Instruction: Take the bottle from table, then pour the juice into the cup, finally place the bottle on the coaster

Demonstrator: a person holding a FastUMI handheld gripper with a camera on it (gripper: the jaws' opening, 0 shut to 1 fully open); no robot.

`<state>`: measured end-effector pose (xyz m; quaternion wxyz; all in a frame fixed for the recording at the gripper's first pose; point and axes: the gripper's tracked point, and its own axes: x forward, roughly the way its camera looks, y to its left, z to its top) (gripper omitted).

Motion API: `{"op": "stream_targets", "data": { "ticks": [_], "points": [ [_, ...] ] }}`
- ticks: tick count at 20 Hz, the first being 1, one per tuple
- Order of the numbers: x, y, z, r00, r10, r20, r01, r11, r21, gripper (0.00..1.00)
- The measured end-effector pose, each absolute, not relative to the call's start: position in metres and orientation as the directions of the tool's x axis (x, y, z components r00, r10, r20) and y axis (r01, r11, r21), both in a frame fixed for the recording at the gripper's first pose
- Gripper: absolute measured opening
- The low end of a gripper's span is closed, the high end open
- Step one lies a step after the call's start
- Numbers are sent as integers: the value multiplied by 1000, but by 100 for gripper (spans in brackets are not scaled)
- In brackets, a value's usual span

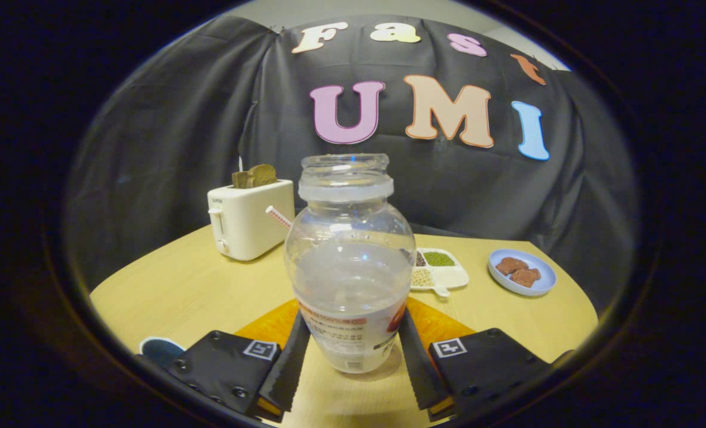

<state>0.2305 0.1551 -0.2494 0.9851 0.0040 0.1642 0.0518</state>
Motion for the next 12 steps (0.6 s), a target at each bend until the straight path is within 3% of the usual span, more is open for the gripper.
{"op": "stream_targets", "data": {
  "ticks": [12],
  "points": [
    [236, 138, -284, 925, 87, -370, -56, 994, 94, 79]
  ]
}}
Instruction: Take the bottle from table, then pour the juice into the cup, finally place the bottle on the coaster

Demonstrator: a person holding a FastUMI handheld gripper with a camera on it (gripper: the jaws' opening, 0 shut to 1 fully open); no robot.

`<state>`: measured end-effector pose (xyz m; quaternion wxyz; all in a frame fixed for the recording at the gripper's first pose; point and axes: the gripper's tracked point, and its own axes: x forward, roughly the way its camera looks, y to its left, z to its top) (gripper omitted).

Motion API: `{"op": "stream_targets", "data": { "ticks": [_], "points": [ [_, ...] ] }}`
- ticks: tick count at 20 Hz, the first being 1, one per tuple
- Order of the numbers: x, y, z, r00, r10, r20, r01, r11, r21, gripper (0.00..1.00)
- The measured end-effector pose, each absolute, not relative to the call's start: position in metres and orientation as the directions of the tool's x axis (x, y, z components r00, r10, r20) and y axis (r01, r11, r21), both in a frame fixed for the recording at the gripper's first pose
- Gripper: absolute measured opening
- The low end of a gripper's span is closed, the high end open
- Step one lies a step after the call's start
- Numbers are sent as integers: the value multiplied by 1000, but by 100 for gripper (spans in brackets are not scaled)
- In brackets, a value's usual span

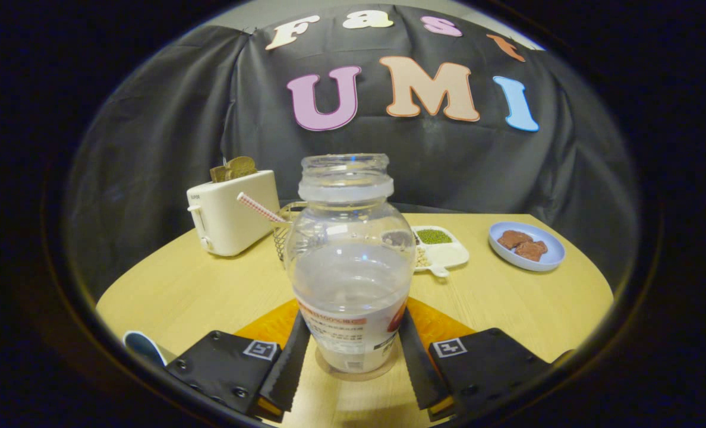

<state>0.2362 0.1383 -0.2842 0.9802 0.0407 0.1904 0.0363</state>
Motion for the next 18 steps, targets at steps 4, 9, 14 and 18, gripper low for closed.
{"op": "stream_targets", "data": {
  "ticks": [4, 9, 14, 18],
  "points": [
    [235, 144, -283, 925, 102, -366, -68, 992, 105, 81],
    [227, 147, -280, 927, 119, -355, -86, 990, 109, 90],
    [211, 141, -266, 940, 111, -322, -80, 991, 108, 98],
    [184, 133, -252, 949, 101, -298, -75, 992, 98, 99]
  ]
}}
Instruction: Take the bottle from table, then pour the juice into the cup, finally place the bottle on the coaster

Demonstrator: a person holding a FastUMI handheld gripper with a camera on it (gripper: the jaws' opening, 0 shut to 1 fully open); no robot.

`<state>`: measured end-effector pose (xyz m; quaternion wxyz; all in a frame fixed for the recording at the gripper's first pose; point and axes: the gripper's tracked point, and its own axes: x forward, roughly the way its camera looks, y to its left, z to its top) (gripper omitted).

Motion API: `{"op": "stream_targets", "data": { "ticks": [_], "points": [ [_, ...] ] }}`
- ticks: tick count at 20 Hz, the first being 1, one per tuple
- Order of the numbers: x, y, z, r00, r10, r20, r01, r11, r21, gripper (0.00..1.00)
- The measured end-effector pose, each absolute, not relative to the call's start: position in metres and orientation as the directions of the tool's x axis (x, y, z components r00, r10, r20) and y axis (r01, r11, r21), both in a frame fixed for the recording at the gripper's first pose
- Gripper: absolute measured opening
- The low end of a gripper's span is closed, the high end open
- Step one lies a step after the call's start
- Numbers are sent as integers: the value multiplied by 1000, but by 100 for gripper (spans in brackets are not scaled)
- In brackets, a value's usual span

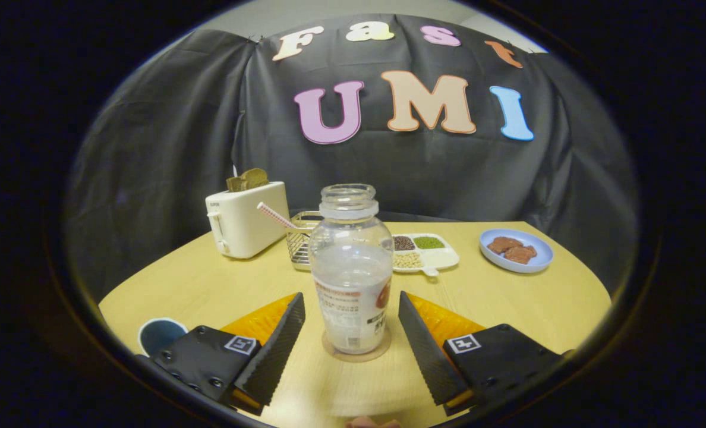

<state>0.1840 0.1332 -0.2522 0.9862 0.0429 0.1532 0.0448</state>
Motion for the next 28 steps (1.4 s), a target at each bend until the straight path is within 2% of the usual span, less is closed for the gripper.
{"op": "stream_targets", "data": {
  "ticks": [14, 28],
  "points": [
    [83, 89, -162, 983, 73, -171, -56, 994, 99, 99],
    [55, 71, -75, 992, 88, -90, -87, 996, 22, 99]
  ]
}}
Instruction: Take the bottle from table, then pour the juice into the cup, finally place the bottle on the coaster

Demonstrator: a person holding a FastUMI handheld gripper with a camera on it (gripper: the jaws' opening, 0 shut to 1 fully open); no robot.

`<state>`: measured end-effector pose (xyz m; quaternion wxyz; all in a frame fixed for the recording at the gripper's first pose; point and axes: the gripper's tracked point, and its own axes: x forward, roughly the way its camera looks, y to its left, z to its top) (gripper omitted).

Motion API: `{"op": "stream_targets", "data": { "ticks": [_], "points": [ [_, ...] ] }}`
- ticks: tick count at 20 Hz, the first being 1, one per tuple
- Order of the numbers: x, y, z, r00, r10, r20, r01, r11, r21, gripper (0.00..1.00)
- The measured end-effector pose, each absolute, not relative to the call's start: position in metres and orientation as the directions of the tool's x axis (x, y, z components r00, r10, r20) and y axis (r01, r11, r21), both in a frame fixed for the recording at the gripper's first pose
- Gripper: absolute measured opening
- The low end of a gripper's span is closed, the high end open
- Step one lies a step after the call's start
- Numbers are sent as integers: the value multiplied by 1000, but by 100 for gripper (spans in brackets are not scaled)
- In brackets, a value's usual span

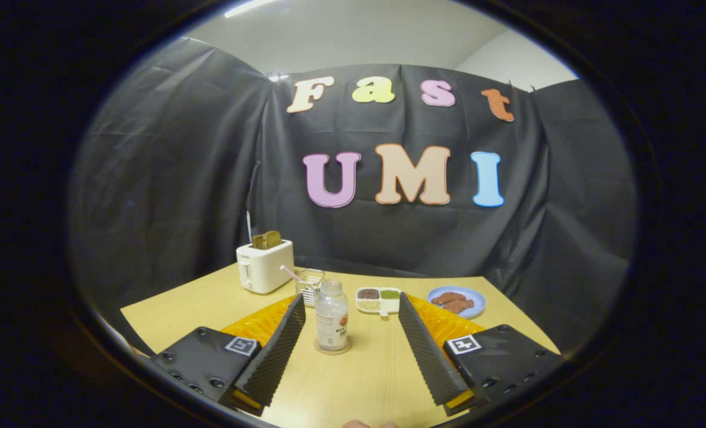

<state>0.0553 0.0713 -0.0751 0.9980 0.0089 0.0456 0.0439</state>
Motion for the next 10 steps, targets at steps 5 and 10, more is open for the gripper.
{"op": "stream_targets", "data": {
  "ticks": [5, 10],
  "points": [
    [53, 71, -64, 991, 99, -91, -100, 995, -4, 99],
    [52, 70, -55, 992, 98, -85, -99, 995, -3, 99]
  ]
}}
